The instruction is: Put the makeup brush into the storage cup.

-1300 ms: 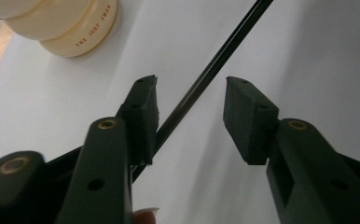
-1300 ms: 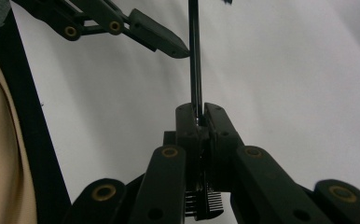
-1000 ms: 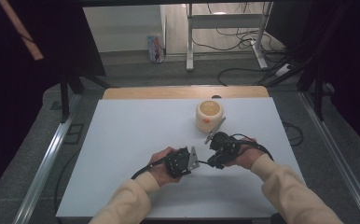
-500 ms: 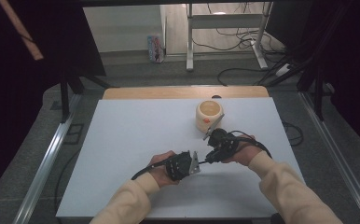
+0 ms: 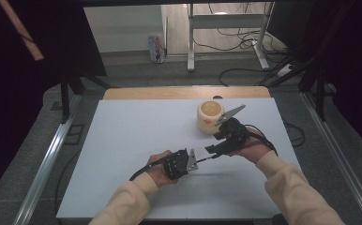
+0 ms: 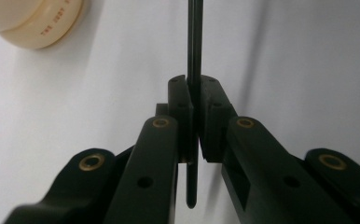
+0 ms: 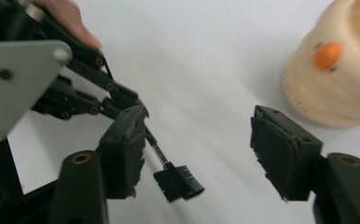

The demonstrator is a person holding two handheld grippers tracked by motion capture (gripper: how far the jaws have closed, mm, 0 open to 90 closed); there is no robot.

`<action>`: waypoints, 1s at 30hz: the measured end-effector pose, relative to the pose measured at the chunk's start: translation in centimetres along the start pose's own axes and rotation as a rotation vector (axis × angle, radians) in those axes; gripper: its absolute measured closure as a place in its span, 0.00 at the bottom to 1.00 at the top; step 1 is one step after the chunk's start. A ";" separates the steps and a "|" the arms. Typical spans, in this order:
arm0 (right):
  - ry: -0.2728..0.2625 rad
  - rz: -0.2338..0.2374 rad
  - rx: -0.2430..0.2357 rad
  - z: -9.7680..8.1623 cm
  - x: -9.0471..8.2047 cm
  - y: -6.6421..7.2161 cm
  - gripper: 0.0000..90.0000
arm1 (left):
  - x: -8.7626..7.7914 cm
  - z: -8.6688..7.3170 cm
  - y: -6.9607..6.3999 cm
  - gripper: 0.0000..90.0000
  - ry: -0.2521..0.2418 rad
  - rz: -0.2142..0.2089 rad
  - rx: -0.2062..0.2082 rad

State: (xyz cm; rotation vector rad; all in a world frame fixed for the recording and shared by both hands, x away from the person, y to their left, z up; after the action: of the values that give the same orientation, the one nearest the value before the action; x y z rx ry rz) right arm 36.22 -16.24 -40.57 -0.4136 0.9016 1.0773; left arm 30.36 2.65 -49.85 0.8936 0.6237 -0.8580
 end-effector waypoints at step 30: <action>-0.280 -0.074 0.161 -7.5 -1.9 0.1 0.27 | -1.6 -2.6 1.4 0.95 -0.044 -0.007 -0.199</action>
State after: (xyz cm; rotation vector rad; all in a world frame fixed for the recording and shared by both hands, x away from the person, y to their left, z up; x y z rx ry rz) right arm 32.64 -22.39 -43.47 -0.1556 0.7117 0.9591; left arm 30.39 6.02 -49.31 0.6917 0.6621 -0.8048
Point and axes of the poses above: each handheld gripper's, and its own axes: x roughly forward along the jaws, z roughly out of its top, y roughly to its left, the point moved 1 cm from there along x, roughly forward along the jaws, and after that the axes turned 5 degrees about z, right-handed, at the moved point
